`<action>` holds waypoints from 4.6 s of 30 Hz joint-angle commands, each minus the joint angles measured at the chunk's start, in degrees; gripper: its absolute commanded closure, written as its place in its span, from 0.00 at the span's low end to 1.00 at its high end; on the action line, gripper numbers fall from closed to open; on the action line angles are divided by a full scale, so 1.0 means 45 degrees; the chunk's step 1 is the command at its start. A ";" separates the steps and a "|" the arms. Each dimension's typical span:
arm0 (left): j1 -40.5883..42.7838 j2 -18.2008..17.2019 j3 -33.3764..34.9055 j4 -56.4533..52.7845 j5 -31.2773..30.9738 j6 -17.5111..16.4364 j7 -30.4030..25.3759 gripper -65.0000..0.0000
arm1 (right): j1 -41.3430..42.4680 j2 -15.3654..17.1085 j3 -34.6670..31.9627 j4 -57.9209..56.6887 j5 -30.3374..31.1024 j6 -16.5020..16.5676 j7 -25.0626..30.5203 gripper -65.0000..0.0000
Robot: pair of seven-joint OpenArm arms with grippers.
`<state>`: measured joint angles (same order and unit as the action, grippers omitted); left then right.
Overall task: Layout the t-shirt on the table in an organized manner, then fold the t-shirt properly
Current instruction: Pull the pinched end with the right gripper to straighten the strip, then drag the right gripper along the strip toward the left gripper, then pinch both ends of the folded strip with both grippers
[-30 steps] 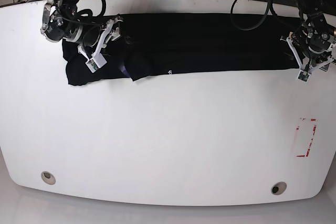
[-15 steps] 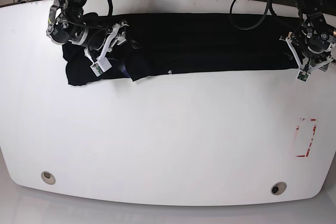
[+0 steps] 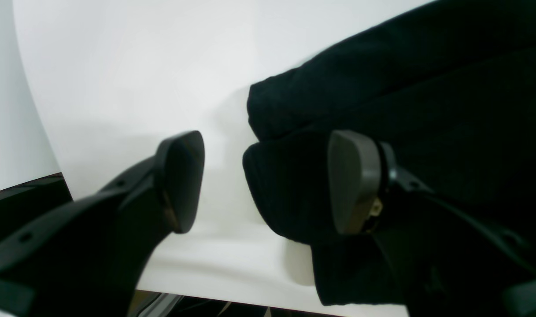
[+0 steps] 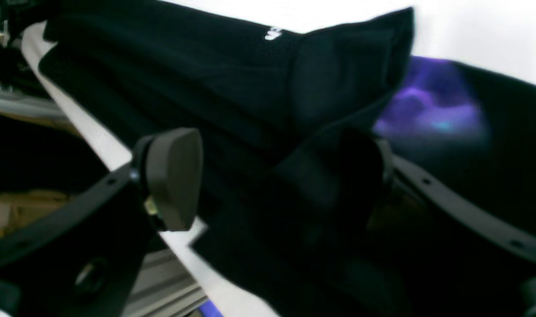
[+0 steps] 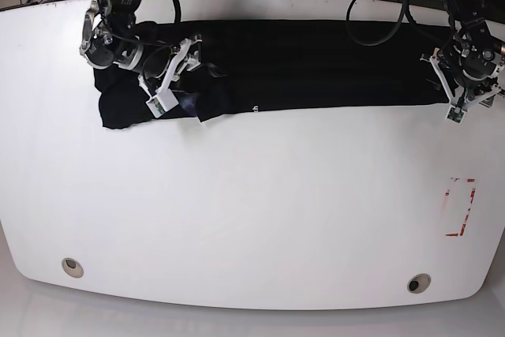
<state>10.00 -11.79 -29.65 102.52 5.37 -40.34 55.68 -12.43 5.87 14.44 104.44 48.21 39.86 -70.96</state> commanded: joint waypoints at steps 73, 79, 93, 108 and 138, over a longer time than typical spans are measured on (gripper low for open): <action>-0.0122 -0.0183 -0.0083 0.0202 -0.0030 0.0075 -0.0173 0.39 | 0.2185 -0.0689 0.0611 -0.1163 -0.1911 0.0032 0.0286 0.84; -0.0122 -0.0183 -0.0083 0.0202 -0.0030 0.0075 -0.0173 0.39 | 0.2146 -0.0689 0.0611 -0.1066 -0.1794 0.0032 0.0228 1.00; -0.0142 -0.0183 -0.0083 0.0202 -0.0030 0.0075 -0.0173 0.39 | 0.1208 -0.0962 0.0064 -0.0030 -0.1169 0.0032 -0.0476 1.00; -0.0102 -0.0183 -0.0083 0.0202 -0.0030 0.0075 -0.0173 0.39 | 0.0563 -0.0962 -0.1772 0.0165 -0.0720 0.0032 -0.0417 0.46; 0.0933 0.1946 -0.1079 0.1804 -0.0010 0.0075 -0.0525 0.59 | 0.0016 0.1323 0.1412 0.1396 -0.1013 0.0032 -0.0183 0.97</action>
<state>14.06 -3.16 -34.54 109.30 6.04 -40.10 54.81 -12.34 10.57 20.38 110.85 43.33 39.92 -73.10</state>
